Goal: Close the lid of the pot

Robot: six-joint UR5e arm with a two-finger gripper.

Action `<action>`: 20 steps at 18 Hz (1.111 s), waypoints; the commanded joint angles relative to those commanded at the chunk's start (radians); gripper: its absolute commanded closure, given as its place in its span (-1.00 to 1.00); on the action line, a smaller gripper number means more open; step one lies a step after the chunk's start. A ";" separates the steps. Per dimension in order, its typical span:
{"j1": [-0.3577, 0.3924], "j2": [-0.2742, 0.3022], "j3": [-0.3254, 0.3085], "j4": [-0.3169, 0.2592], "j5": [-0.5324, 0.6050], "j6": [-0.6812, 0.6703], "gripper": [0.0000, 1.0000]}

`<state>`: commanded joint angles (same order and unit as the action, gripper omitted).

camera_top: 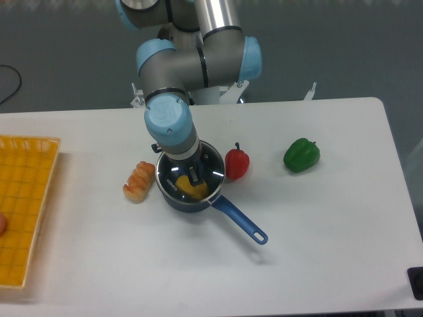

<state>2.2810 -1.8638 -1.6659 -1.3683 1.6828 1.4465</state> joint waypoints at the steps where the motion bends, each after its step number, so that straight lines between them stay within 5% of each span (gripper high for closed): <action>1: 0.000 0.000 0.000 0.000 0.000 0.000 -0.22; 6: 0.000 0.003 0.003 0.000 -0.002 0.000 -0.30; 8: -0.002 0.000 0.002 0.003 0.000 -0.003 -0.51; 20: -0.012 -0.006 -0.002 0.008 0.008 -0.006 -0.52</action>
<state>2.2688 -1.8699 -1.6674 -1.3606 1.6904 1.4404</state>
